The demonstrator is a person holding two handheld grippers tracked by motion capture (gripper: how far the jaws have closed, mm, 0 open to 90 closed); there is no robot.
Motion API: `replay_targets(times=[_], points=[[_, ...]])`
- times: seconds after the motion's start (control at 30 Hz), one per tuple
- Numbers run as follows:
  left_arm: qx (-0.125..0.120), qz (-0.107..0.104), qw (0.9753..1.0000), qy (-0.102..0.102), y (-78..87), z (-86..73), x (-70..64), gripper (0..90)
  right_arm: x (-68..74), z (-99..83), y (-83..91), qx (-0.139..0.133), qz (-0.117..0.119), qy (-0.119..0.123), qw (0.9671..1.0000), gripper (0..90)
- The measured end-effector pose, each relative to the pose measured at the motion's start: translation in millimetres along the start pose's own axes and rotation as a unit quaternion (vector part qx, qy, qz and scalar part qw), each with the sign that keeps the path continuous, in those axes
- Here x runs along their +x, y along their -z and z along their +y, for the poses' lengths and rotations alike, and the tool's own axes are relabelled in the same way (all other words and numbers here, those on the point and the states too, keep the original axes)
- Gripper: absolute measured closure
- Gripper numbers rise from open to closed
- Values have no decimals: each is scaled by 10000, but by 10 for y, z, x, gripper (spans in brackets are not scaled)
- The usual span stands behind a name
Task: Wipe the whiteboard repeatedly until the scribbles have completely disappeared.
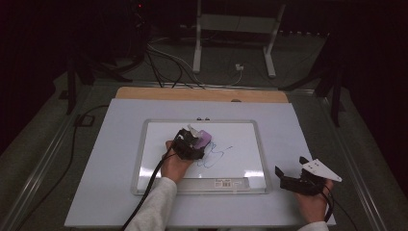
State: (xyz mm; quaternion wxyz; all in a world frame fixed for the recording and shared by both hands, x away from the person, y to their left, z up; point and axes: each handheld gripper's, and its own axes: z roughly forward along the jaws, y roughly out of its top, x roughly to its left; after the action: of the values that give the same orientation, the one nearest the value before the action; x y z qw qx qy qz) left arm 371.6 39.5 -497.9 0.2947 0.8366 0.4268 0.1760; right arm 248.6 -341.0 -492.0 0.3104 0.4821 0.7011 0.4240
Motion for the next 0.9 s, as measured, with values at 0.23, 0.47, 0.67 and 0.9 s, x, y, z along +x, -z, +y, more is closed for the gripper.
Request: replay_targets(times=[0.23,0.47,0.67,0.9], points=[[153,685,9958,592,12,-16,337,420,-13,-4,8,-3,-12,-19,10000,0],[140,358,9984,426,-3,9,201,420,7,1,-10,28,3,15,10000,0],[127,-185,9996,-181,21,13,-71,420,10,-1,-12,30,2,9,10000,0],[177,449,9985,274,-24,45,198,420,-4,-2,5,5,-14,1,10000,0]])
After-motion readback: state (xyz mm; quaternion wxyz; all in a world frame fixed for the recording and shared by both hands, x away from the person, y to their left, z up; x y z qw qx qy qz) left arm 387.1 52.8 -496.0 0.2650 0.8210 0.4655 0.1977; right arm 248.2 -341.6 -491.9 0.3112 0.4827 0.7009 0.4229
